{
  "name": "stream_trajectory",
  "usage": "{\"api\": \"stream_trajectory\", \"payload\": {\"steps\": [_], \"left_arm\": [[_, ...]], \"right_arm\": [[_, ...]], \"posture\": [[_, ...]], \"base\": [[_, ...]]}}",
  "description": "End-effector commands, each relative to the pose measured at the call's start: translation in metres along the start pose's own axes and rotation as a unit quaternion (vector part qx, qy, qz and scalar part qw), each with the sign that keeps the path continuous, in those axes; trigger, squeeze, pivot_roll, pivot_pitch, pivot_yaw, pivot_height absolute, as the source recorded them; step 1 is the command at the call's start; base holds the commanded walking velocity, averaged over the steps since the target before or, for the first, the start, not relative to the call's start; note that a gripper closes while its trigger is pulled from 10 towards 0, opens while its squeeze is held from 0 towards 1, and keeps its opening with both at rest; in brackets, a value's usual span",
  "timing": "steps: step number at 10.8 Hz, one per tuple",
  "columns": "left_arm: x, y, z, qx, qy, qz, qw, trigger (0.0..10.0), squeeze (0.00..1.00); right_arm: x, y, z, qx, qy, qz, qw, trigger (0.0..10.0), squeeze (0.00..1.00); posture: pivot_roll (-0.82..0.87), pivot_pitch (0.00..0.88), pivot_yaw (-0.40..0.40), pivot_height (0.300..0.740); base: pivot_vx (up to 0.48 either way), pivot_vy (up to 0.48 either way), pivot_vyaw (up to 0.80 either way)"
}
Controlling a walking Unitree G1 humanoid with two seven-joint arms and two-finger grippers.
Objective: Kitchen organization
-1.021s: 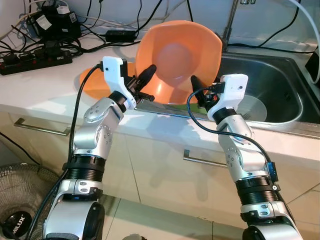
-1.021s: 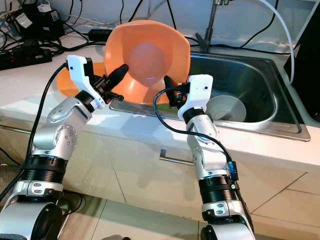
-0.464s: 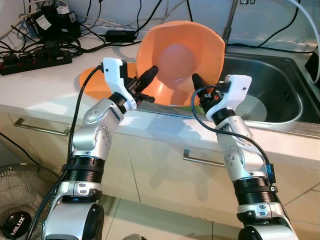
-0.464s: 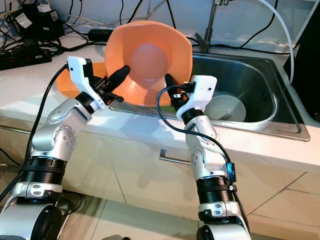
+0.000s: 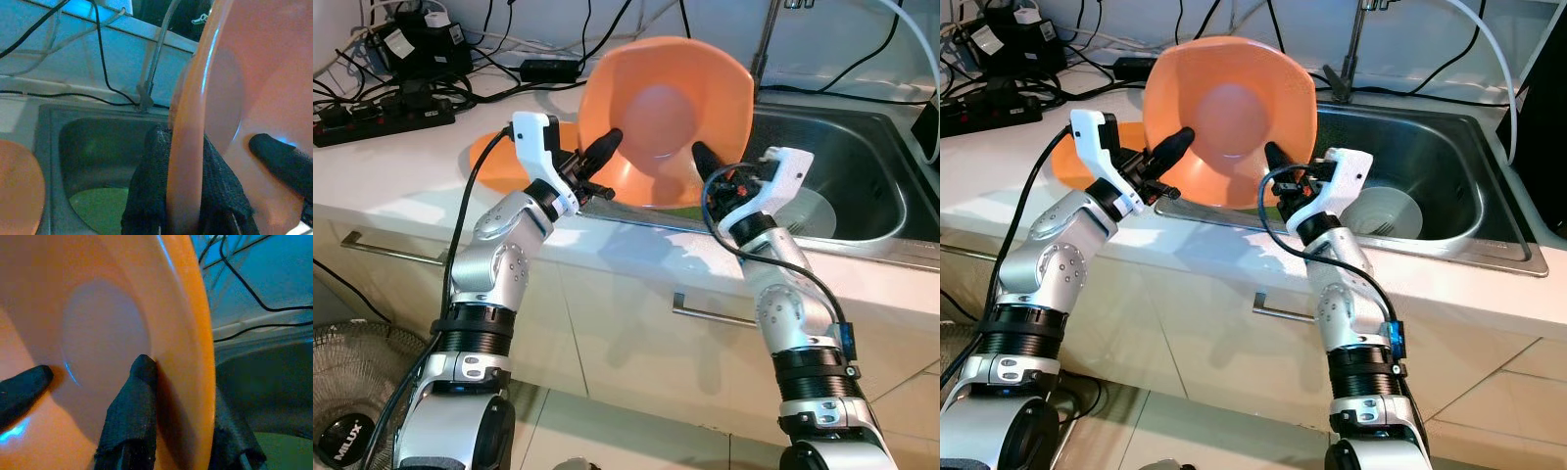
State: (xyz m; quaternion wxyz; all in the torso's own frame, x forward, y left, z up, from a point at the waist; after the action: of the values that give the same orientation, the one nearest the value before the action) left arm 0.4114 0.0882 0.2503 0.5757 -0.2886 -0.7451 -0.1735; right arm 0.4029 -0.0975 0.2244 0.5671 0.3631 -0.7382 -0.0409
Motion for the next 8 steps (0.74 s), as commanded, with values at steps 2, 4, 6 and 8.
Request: {"api": "stream_trajectory", "payload": {"steps": [2, 4, 6, 8], "left_arm": [[0.016, 0.006, 0.001, 0.003, -0.022, -0.016, 1.0, 10.0, 0.0], [0.015, 0.008, 0.002, 0.008, -0.02, -0.016, 1.0, 10.0, 0.0], [0.013, 0.011, 0.002, 0.016, -0.015, -0.023, 1.0, 10.0, 0.0], [0.006, 0.005, 0.0, 0.018, -0.006, -0.033, 0.999, 10.0, 0.0]], "right_arm": [[0.012, -0.024, 0.01, -0.043, -0.016, 0.006, 0.999, 0.0, 0.0], [0.017, -0.027, 0.015, -0.038, -0.016, 0.008, 0.999, 0.0, 0.0], [0.019, -0.029, 0.016, -0.038, -0.018, 0.009, 0.999, 0.0, 0.0], [0.014, -0.023, 0.016, -0.03, -0.014, 0.006, 0.999, 0.0, 0.0]], "posture": [[0.14, 0.04, 0.041, 0.74], [0.14, 0.042, 0.042, 0.74], [0.14, 0.041, 0.046, 0.74], [0.14, 0.043, 0.047, 0.74]], "base": [[0.0, 0.0, 0.0], [0.0, 0.0, 0.0], [0.0, 0.0, 0.0], [0.0, 0.0, 0.0]]}}
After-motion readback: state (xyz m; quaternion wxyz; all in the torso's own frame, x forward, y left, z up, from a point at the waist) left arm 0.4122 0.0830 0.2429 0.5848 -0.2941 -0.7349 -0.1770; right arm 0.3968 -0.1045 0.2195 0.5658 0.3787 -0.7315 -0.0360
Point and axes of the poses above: a point about 5 cm out from each wrist's last joint towards the gripper, its own z axis pointing back from the gripper into the wrist, its own x axis along the axis of the wrist's last joint, y = z × x, the point moved 6 cm from there along -z, pointing out of the wrist towards the gripper, and after that the axes turned 8 degrees about -z, right-handed, at the moved point
